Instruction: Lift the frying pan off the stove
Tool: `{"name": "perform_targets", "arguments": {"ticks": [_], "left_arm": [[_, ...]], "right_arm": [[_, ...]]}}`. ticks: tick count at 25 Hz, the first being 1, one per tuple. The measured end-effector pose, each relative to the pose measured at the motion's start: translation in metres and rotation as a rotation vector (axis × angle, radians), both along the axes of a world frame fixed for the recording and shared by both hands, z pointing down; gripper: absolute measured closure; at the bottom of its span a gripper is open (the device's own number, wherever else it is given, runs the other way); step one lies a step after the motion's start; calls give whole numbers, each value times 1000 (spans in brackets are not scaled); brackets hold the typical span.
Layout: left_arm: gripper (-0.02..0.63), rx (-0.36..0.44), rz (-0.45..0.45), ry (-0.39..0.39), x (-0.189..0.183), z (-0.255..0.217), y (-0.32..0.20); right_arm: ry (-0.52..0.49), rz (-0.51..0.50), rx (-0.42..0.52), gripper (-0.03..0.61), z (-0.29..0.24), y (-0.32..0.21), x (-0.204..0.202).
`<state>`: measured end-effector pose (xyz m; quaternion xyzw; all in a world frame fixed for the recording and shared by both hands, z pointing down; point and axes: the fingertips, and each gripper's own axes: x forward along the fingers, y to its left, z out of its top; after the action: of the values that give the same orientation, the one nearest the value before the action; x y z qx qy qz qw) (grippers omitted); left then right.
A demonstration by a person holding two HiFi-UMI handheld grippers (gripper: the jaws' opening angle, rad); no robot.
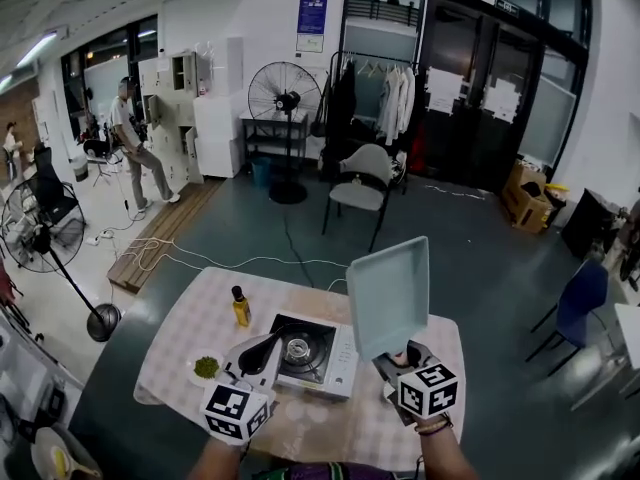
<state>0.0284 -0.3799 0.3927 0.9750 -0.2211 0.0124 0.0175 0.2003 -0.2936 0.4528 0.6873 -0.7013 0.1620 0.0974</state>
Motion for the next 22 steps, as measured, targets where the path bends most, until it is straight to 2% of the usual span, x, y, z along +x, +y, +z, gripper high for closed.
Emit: {"name": "perform_targets", "arguments": {"ticks": [3,8,14,22], "left_arm": [[592,-31,33,51,14,-17,7],[592,-36,3,73,13,-31,5],[592,-44,-41,62,2,-28,-1],[592,-62,-66,68,-10,-24,-5]], "right_arm": [[-5,16,64,413,-23,8,15],[-31,59,133,414,-41,21,36],[-38,83,157,414,-49,24,47],[-38,71,175,414,-57,16,40]]}}
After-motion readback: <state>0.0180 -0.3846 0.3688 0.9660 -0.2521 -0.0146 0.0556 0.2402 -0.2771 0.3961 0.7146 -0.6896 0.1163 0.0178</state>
